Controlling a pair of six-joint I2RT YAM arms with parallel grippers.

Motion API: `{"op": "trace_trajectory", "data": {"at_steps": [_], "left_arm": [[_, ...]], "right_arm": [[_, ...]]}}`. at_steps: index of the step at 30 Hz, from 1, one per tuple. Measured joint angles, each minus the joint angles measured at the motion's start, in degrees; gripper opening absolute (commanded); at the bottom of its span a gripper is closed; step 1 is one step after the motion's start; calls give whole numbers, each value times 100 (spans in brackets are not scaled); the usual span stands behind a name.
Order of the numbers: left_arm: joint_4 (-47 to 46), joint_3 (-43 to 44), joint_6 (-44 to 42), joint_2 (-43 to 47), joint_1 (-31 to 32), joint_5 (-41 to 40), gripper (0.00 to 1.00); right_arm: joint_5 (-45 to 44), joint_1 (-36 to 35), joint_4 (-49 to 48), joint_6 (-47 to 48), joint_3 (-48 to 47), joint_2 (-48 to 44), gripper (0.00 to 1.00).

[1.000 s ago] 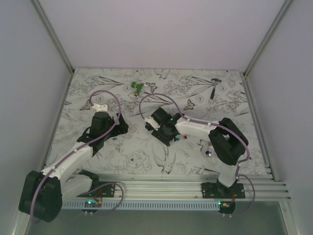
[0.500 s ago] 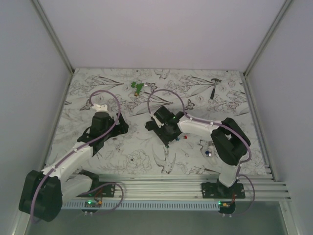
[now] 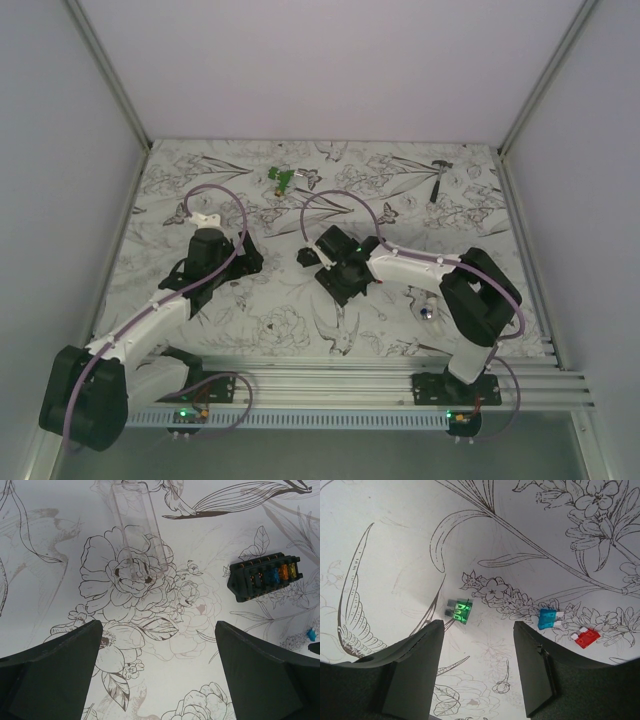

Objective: Snap on the fuse box
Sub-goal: Pick up the fuse from the center of the board.

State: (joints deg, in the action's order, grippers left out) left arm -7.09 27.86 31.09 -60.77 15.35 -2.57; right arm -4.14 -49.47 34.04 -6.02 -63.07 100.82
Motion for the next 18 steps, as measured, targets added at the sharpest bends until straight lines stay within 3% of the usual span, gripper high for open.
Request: {"op": "trace_trajectory", "data": {"at_steps": [18], "left_arm": [[2, 0, 4, 0, 0, -2, 100]], "right_arm": [[-391, -33, -44, 85, 48, 98, 66]]}}
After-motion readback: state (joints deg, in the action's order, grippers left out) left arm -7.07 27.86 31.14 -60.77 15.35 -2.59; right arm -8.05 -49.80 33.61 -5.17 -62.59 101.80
